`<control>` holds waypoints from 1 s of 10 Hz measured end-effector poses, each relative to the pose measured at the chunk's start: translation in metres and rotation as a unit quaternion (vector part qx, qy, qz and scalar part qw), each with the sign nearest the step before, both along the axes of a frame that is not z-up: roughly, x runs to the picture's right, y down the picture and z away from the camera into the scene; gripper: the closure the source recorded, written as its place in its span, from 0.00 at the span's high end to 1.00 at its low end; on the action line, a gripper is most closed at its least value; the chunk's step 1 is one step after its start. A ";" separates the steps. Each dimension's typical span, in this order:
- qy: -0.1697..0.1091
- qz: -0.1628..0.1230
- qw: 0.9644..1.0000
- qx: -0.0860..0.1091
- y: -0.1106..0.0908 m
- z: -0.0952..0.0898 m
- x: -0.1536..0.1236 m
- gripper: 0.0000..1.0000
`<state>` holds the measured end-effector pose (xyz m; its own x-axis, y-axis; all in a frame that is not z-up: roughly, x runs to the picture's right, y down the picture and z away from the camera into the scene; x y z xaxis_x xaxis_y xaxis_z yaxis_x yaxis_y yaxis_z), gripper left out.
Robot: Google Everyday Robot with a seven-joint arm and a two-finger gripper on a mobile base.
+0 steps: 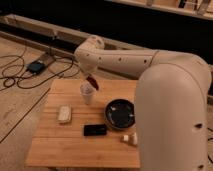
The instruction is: Place the pepper in the ceramic cup
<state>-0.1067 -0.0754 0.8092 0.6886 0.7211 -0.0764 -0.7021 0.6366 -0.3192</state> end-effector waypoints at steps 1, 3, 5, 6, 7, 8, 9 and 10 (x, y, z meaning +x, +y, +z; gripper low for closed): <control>-0.009 0.000 1.000 0.000 0.000 -0.002 -0.008 0.00; -0.032 0.007 0.999 0.001 0.001 -0.001 -0.023 0.00; -0.046 0.013 0.999 0.003 0.002 0.004 -0.030 0.02; -0.051 0.015 0.999 0.003 0.004 0.008 -0.030 0.09; -0.056 0.021 0.998 0.002 0.006 0.012 -0.030 0.21; -0.060 0.025 0.998 0.001 0.006 0.014 -0.030 0.29; -0.064 0.033 0.997 0.001 0.007 0.017 -0.029 0.41; -0.066 0.040 0.997 0.001 0.006 0.018 -0.027 0.51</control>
